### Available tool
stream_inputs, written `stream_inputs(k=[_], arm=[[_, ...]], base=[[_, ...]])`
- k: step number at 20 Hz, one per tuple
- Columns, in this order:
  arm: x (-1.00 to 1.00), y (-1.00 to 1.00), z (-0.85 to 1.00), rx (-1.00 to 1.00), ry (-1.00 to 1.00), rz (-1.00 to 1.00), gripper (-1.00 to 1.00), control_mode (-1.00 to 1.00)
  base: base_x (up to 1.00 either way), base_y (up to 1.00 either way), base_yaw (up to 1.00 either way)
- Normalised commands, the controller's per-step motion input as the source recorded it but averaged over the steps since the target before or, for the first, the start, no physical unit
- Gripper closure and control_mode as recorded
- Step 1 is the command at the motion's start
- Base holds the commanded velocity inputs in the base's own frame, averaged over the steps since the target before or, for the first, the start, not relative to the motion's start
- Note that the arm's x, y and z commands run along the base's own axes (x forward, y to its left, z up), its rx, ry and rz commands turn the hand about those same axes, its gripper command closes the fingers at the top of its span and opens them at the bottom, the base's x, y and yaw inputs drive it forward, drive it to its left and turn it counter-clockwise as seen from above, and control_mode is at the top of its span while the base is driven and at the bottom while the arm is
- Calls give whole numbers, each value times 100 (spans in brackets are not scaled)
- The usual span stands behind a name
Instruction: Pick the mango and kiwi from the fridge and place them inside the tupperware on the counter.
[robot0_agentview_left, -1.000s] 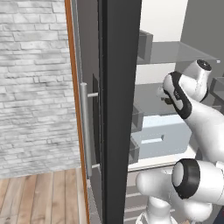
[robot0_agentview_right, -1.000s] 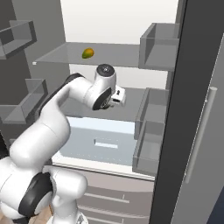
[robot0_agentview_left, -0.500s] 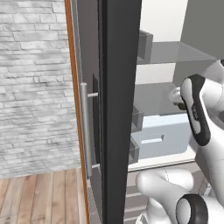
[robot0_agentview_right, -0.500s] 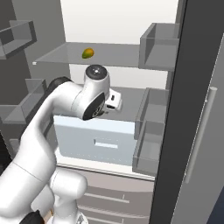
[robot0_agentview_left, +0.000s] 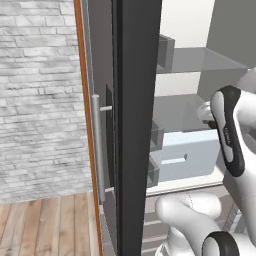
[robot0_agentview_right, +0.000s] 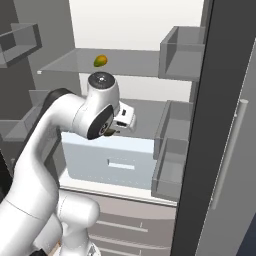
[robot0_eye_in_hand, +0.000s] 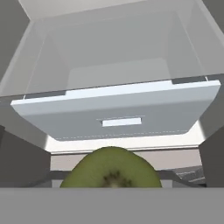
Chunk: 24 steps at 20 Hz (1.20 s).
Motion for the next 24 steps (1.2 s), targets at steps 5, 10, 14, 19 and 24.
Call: stream_inputs(k=[5, 10, 14, 19, 24], arm=[[-57, 0, 5, 0, -2, 0, 100, -100], [-25, 0, 2, -1, 0, 0, 100, 100], [0, 0, 0, 0, 0, 0, 100, 100], [0, 0, 0, 0, 0, 0, 100, 100], [0, 0, 0, 0, 0, 0, 100, 100]], base=[[0, 0, 0], [-47, 0, 6], [-98, 0, 48], [-100, 0, 88], [-100, 0, 99]])
